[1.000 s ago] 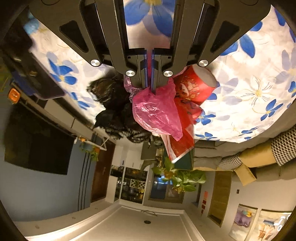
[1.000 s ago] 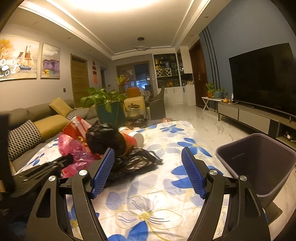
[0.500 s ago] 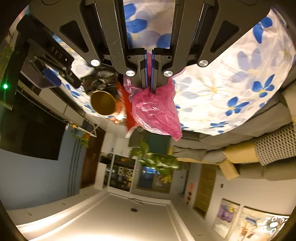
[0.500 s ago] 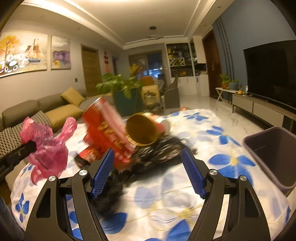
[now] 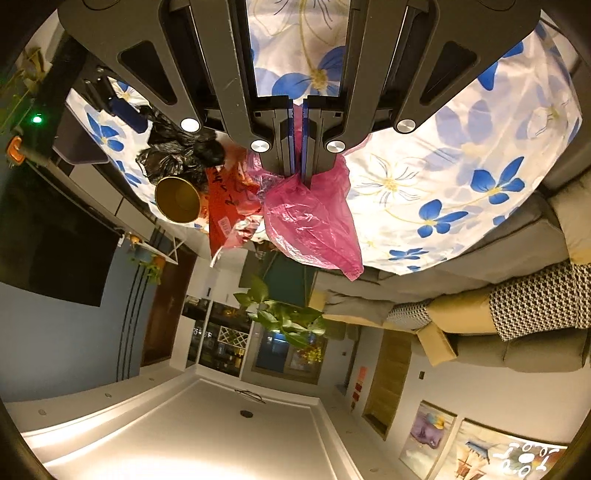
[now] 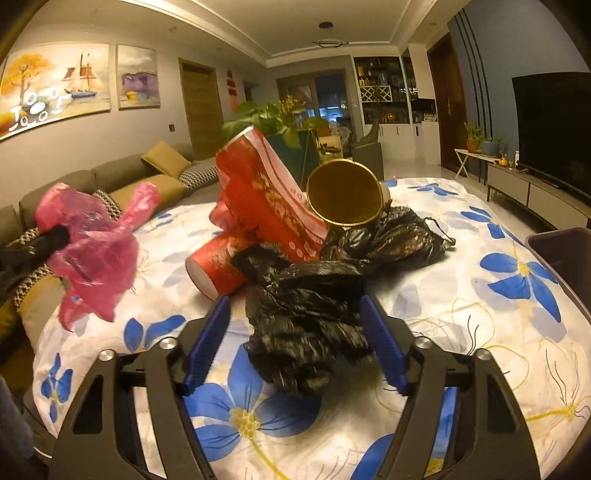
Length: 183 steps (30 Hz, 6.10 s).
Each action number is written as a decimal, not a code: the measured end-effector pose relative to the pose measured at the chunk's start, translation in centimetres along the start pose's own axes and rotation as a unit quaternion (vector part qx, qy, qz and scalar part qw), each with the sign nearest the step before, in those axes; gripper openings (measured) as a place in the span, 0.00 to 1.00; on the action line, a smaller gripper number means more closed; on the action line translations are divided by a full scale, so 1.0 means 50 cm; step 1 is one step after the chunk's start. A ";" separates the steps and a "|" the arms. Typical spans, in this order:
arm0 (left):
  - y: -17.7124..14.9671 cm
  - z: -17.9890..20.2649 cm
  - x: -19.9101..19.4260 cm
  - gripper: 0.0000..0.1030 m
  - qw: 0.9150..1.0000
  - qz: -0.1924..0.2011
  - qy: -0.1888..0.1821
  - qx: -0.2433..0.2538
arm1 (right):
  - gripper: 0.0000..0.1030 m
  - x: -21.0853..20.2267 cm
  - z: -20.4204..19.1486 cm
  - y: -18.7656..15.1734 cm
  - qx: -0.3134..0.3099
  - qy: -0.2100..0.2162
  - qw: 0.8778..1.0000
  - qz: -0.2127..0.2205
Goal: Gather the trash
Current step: 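Close the right tool on the black trash bag and lift it, then carry the pink bag and black bag over the grey bin and open both tools, then move both open tools back to the table toward the red snack bag, then grasp the red-white snack bag with the left tool while the right tool grasps the gold-rimmed cup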
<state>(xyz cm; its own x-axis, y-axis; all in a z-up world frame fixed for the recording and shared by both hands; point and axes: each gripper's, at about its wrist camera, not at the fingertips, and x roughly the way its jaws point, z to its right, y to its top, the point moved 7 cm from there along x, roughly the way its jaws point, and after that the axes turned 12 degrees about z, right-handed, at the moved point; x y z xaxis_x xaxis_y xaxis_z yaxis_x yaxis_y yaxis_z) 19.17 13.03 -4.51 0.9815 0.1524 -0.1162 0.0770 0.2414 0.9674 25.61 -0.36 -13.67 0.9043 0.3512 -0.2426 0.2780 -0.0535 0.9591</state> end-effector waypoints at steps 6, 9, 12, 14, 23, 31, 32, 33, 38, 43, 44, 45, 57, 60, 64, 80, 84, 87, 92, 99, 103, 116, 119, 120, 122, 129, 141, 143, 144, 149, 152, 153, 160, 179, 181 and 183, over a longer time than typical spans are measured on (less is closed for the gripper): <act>0.002 0.001 -0.006 0.02 1.000 -0.001 -0.003 0.001 | 0.41 0.013 0.007 -0.012 0.003 -0.001 1.000 -0.020; -0.002 0.005 -0.008 0.02 1.000 -0.003 -0.003 0.005 | 0.24 0.015 0.018 -0.018 0.018 0.002 0.999 -0.030; -0.005 0.010 -0.011 0.02 1.000 -0.005 -0.004 0.007 | 0.11 0.007 0.032 -0.015 0.027 0.006 0.999 -0.030; -0.006 0.014 -0.012 0.02 1.000 -0.007 -0.005 0.010 | 0.08 -0.004 0.039 -0.010 0.027 0.007 0.999 -0.026; -0.009 0.071 -0.023 0.02 0.999 -0.009 -0.028 0.028 | 0.07 -0.092 0.086 0.051 0.026 -0.011 0.999 0.027; -0.013 0.181 -0.027 0.02 0.995 -0.005 -0.080 0.055 | 0.07 -0.165 0.154 0.104 0.024 -0.047 0.996 0.069; -0.013 0.194 -0.028 0.02 0.995 -0.004 -0.086 0.059 | 0.07 -0.176 0.167 0.111 0.024 -0.054 0.995 0.075; -0.014 0.206 -0.028 0.02 0.994 -0.003 -0.091 0.062 | 0.07 -0.184 0.178 0.117 0.023 -0.060 0.995 0.080; -0.019 0.279 -0.029 0.02 0.989 0.000 -0.122 0.078 | 0.07 -0.221 0.230 0.139 0.017 -0.086 0.991 0.100; -0.028 0.350 -0.025 0.02 0.984 -0.006 -0.154 0.083 | 0.07 -0.250 0.281 0.151 0.015 -0.112 0.987 0.114; -0.030 0.363 -0.024 0.02 0.984 -0.006 -0.159 0.084 | 0.07 -0.257 0.294 0.153 0.016 -0.118 0.986 0.116; -0.031 0.377 -0.023 0.02 0.983 -0.007 -0.165 0.084 | 0.07 -0.264 0.307 0.155 0.015 -0.125 0.985 0.119; -0.052 0.545 -0.005 0.02 0.970 -0.007 -0.225 0.093 | 0.07 -0.314 0.438 0.173 0.013 -0.191 0.971 0.143; -0.054 0.581 0.000 0.02 0.967 -0.005 -0.237 0.096 | 0.07 -0.323 0.468 0.179 0.014 -0.207 0.967 0.149; -0.062 0.634 0.009 0.02 0.962 -0.001 -0.254 0.100 | 0.07 -0.336 0.506 0.184 0.018 -0.228 0.961 0.158; -0.119 0.774 0.068 0.02 0.951 -0.011 -0.293 0.100 | 0.07 -0.342 0.591 0.182 0.021 -0.263 0.950 0.170; -0.132 0.790 0.074 0.02 0.949 -0.014 -0.300 0.098 | 0.07 -0.337 0.600 0.182 0.023 -0.261 0.950 0.170; -0.137 0.796 0.085 0.02 0.947 -0.016 -0.305 0.096 | 0.07 -0.338 0.607 0.182 0.024 -0.259 0.950 0.171; -0.143 0.808 0.093 0.02 0.944 -0.019 -0.316 0.094 | 0.07 -0.332 0.617 0.183 0.030 -0.258 0.951 0.171; -0.160 0.823 0.103 0.03 0.939 -0.024 -0.331 0.093 | 0.07 -0.331 0.610 0.186 0.032 -0.258 0.950 0.173; -0.165 0.826 0.107 0.03 0.936 -0.028 -0.339 0.088 | 0.07 -0.330 0.608 0.186 0.035 -0.259 0.950 0.173; -0.174 0.821 0.117 0.46 0.934 -0.036 -0.346 0.083 | 0.24 -0.329 0.600 0.188 0.050 -0.264 0.947 0.177; -0.171 0.812 0.118 0.54 0.936 -0.034 -0.339 0.082 | 0.26 -0.330 0.594 0.186 0.051 -0.267 0.946 0.174; -0.170 0.808 0.119 0.57 0.937 -0.034 -0.338 0.080 | 0.29 -0.331 0.592 0.185 0.051 -0.268 0.946 0.174; -0.167 0.795 0.120 0.64 0.941 -0.033 -0.328 0.077 | 0.36 -0.335 0.588 0.186 0.052 -0.269 0.946 0.174; -0.147 0.734 0.111 0.82 0.954 -0.018 -0.290 0.071 | 0.57 -0.339 0.562 0.185 0.050 -0.270 0.945 0.176; -0.115 0.566 0.093 0.91 0.977 -0.001 -0.200 0.072 | 0.72 -0.331 0.495 0.173 0.040 -0.258 0.951 0.165; -0.111 0.524 0.097 0.91 0.982 -0.002 -0.175 0.071 | 0.72 -0.325 0.477 0.169 0.038 -0.251 0.953 0.164; -0.108 0.508 0.098 0.91 0.983 -0.003 -0.169 0.070 | 0.72 -0.319 0.466 0.168 0.037 -0.247 0.955 0.162; -0.100 0.417 0.101 0.91 0.990 -0.008 -0.126 0.056 | 0.72 -0.293 0.421 0.158 0.033 -0.226 0.961 0.156; -0.095 0.371 0.100 0.92 0.993 -0.009 -0.106 0.053 | 0.72 -0.276 0.392 0.154 0.032 -0.211 0.965 0.151; -0.093 0.361 0.098 0.91 0.993 -0.009 -0.101 0.053 | 0.72 -0.269 0.382 0.153 0.032 -0.206 0.967 0.148; -0.076 0.269 0.086 0.91 0.997 0.003 -0.059 0.049 | 0.72 -0.230 0.308 0.143 0.031 -0.172 0.975 0.139; -0.052 0.065 0.097 0.91 0.999 0.013 0.015 0.036 | 0.72 -0.043 0.100 0.131 -0.004 -0.083 0.991 0.104; -0.042 0.055 0.104 0.91 0.999 0.015 0.015 0.032 | 0.72 -0.023 0.089 0.127 -0.007 -0.080 0.992 0.099; -0.034 0.055 0.110 0.91 0.999 0.017 0.011 0.025 | 0.72 -0.010 0.085 0.126 -0.009 -0.081 0.992 0.097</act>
<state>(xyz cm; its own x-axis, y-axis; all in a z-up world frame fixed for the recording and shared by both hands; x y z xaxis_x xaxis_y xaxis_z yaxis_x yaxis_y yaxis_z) 24.91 10.82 -6.16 0.9797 0.1806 -0.0871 0.0527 0.1871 0.9809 28.30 -4.84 -8.13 0.9808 0.1816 -0.0714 0.0885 -0.0878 0.9922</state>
